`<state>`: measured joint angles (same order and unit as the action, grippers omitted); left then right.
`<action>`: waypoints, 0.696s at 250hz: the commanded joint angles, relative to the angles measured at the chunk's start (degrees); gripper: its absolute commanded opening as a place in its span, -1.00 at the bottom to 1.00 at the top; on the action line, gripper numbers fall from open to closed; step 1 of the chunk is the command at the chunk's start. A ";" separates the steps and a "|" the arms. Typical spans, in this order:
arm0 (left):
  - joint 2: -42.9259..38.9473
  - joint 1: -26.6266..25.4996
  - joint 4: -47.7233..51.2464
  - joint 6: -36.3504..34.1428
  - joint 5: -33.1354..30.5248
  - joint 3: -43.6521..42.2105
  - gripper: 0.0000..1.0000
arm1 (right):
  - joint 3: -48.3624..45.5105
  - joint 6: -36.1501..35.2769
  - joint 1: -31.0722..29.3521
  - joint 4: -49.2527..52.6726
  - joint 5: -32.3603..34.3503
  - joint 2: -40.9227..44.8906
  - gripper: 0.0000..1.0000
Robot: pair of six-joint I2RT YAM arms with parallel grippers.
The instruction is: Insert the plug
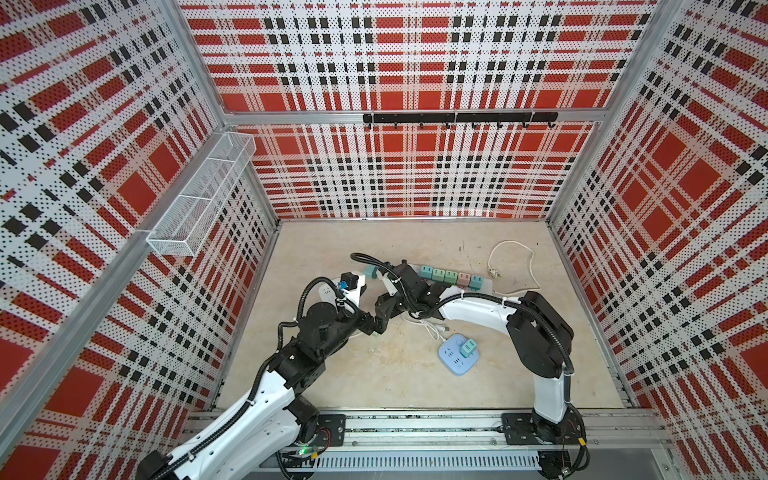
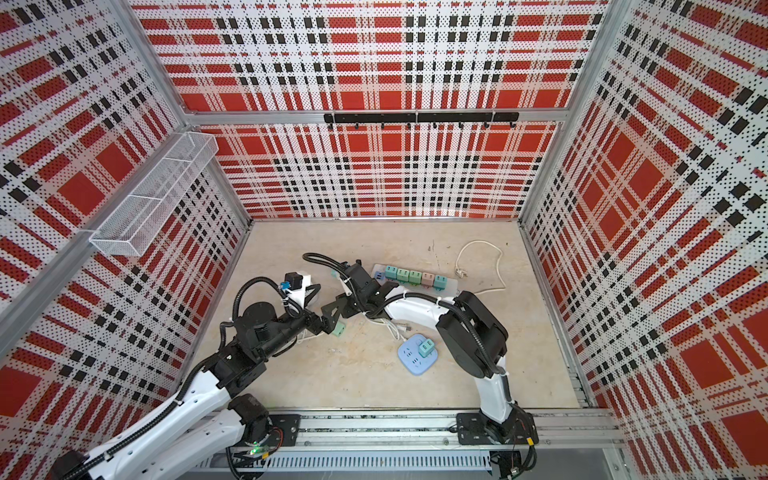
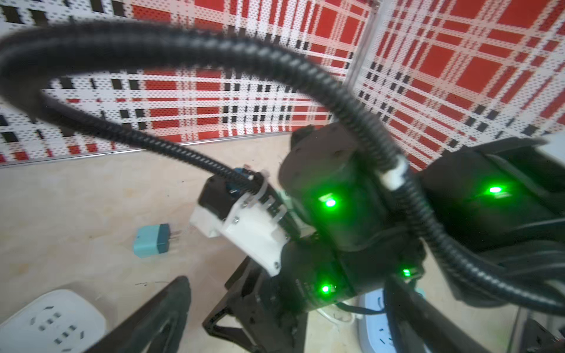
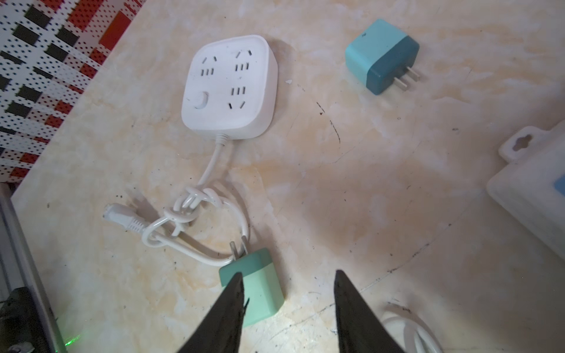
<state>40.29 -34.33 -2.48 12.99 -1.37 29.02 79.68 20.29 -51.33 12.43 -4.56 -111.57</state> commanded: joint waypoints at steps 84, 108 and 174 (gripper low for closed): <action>-15.02 30.47 8.56 18.25 5.05 -6.28 0.99 | 16.24 3.10 -0.47 10.15 -0.81 -14.37 -0.49; -14.59 34.29 7.59 19.80 8.17 -7.35 0.99 | 18.59 2.96 -1.08 12.04 -0.63 -16.42 -0.51; -12.65 34.14 6.20 19.74 8.94 -7.28 0.98 | 19.01 1.37 -3.52 14.15 -1.34 -17.85 -0.17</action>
<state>27.16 -0.67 4.71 31.29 5.65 21.54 97.73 22.57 -53.39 25.65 -5.56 -129.16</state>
